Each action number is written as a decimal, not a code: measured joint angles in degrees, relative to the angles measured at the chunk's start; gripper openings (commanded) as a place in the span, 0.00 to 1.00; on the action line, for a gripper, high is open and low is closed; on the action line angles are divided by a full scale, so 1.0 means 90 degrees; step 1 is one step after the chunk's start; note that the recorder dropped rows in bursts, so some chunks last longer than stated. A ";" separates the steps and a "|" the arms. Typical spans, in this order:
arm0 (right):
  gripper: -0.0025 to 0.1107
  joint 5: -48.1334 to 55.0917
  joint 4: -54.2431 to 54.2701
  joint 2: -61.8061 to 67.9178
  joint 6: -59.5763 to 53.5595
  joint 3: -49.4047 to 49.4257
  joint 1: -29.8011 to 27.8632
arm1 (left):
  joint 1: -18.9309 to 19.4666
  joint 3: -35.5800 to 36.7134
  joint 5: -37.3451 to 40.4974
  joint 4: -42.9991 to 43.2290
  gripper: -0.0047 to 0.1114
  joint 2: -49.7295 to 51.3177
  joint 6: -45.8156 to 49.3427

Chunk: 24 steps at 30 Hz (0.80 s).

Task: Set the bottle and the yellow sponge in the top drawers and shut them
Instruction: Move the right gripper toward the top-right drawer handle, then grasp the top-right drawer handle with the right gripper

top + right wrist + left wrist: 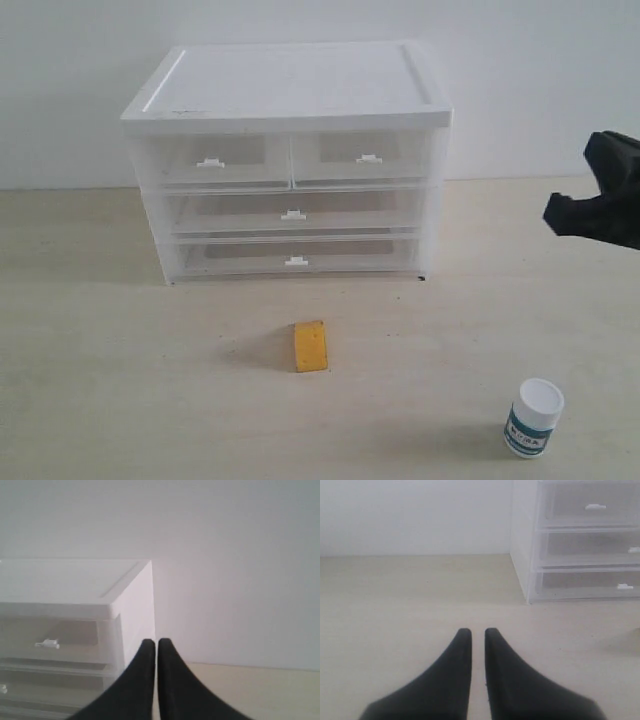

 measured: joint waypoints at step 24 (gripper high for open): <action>0.02 -0.1881 0.2677 0.2854 -0.0973 -0.1413 0.2914 | 0.0000 0.0000 0.0000 0.0000 0.12 0.0000 0.0000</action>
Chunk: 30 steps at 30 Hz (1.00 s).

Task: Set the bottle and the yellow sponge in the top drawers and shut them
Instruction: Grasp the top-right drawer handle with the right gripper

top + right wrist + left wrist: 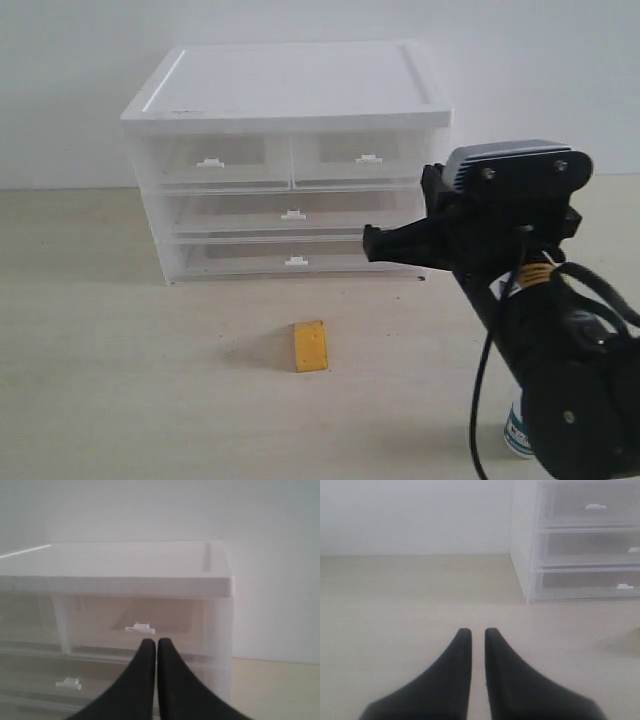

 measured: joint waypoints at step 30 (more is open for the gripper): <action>0.41 -0.0043 0.0414 0.1750 -0.0384 -0.1668 0.0269 | 0.0000 0.0000 0.0000 0.0000 0.12 0.0000 0.0000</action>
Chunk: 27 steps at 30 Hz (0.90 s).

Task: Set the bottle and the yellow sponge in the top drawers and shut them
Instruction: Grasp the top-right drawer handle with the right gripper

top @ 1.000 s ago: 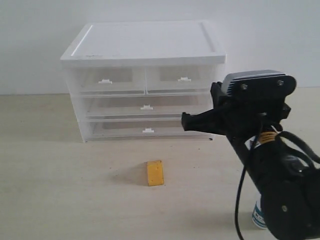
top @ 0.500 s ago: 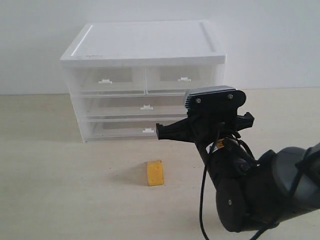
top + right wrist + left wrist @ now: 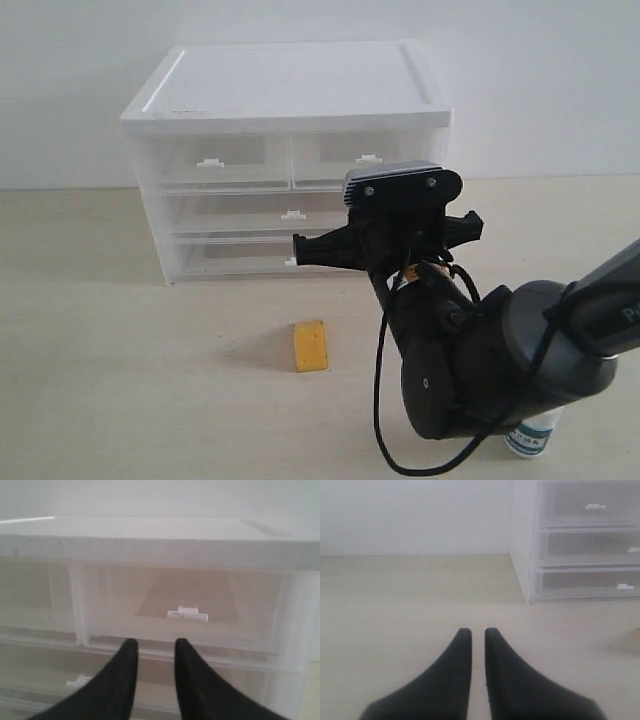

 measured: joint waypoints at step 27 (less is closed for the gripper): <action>0.62 -0.0009 -0.0118 0.0016 -0.0577 -0.0611 -0.0437 | 0.0000 0.0000 0.0000 0.0000 0.12 0.0000 0.0000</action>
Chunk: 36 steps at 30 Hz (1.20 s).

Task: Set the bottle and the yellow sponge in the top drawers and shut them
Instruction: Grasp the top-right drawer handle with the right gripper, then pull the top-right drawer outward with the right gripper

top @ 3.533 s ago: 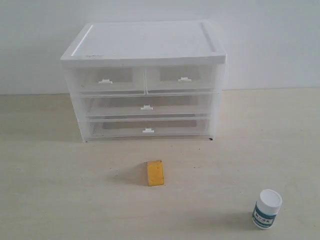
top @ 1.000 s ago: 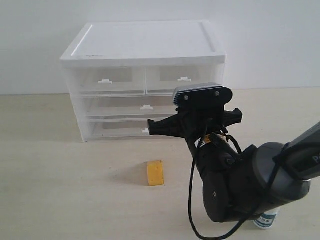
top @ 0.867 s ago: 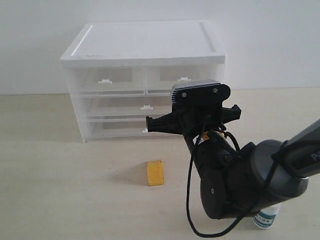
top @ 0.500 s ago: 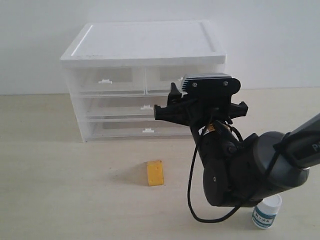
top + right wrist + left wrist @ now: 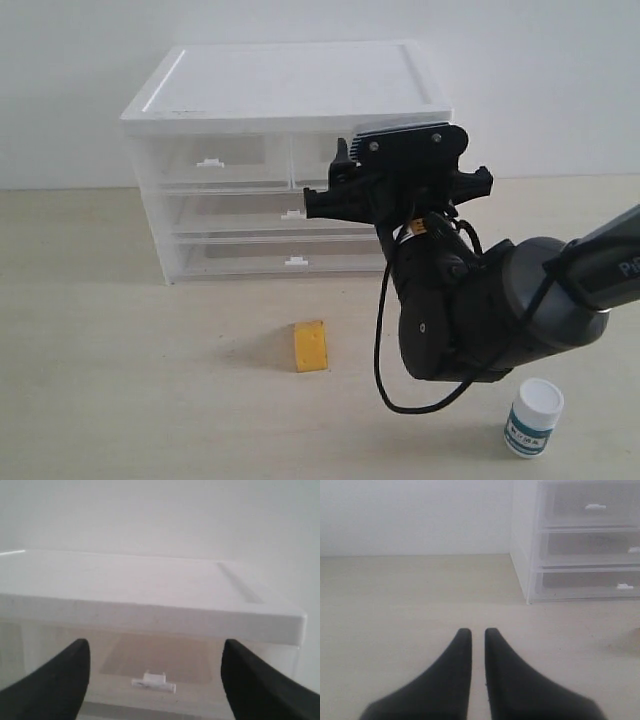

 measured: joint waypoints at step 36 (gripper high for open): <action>0.62 -0.0025 -0.0043 0.1034 -0.0054 -0.0803 -0.0373 | 0.0000 0.0000 0.0000 0.0000 0.12 0.0000 0.0000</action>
